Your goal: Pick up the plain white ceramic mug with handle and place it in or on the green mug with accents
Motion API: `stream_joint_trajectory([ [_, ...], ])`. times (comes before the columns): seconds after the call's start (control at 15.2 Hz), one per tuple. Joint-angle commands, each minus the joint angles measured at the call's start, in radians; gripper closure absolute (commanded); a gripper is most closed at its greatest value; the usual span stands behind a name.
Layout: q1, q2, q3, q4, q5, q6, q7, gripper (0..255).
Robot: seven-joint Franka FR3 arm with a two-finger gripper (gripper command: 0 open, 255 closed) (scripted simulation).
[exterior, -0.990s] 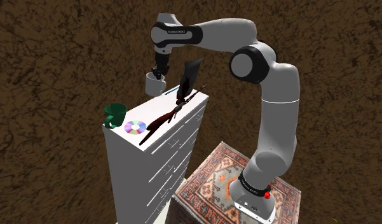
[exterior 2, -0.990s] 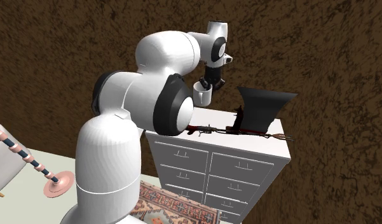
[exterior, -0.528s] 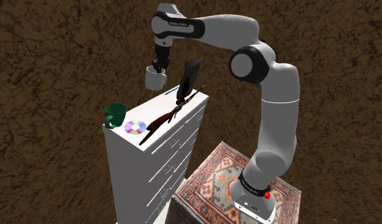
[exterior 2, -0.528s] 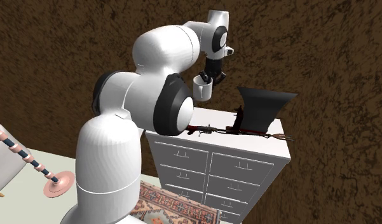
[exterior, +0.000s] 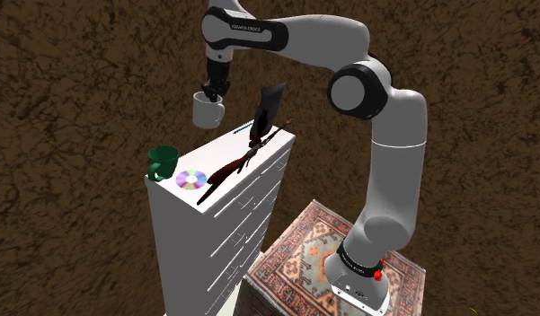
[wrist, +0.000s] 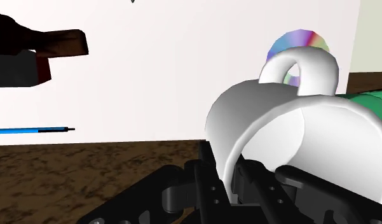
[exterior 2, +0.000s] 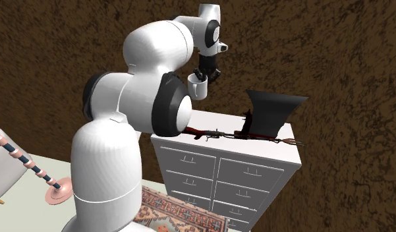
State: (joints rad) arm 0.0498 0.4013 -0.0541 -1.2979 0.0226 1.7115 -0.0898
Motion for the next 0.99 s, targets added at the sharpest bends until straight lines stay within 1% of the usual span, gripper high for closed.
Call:
stream_joint_trajectory([
  [0.0,0.029,-0.002,0.011,0.005,-0.005,-0.006,0.041,255],
  [0.4,0.119,0.013,0.047,0.042,-0.021,-0.028,0.165,255],
  [0.79,0.210,0.070,0.079,0.145,-0.037,-0.074,0.286,255],
  [0.86,0.219,0.079,0.082,0.160,-0.038,-0.080,0.298,255],
  [0.92,0.219,0.075,0.082,0.140,-0.038,-0.064,0.298,255],
])
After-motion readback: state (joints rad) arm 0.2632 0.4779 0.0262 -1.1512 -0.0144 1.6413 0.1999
